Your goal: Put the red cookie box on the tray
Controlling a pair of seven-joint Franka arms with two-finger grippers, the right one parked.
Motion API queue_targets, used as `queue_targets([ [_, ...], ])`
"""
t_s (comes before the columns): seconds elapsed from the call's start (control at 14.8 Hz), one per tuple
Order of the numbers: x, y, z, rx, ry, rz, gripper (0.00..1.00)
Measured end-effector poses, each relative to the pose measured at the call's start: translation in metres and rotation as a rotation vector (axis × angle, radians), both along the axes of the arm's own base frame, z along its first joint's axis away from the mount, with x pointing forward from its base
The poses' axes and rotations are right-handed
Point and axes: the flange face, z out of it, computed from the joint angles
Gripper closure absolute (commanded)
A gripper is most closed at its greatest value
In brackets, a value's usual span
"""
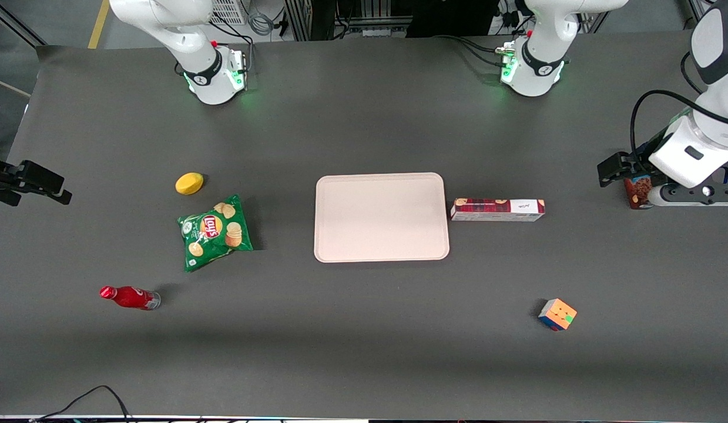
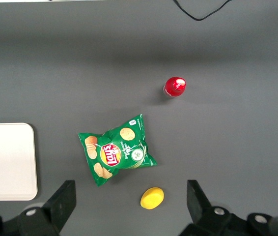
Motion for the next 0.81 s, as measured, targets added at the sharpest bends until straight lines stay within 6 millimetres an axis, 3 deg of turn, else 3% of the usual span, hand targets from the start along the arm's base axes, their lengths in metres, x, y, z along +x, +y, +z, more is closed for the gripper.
queue_targets([
  [0.4,-0.0024,-0.0016,0.0012,0.000,0.020,-0.044,0.00],
  [0.81,-0.0101,-0.0094,-0.0025,-0.026,0.095,-0.450,0.00],
])
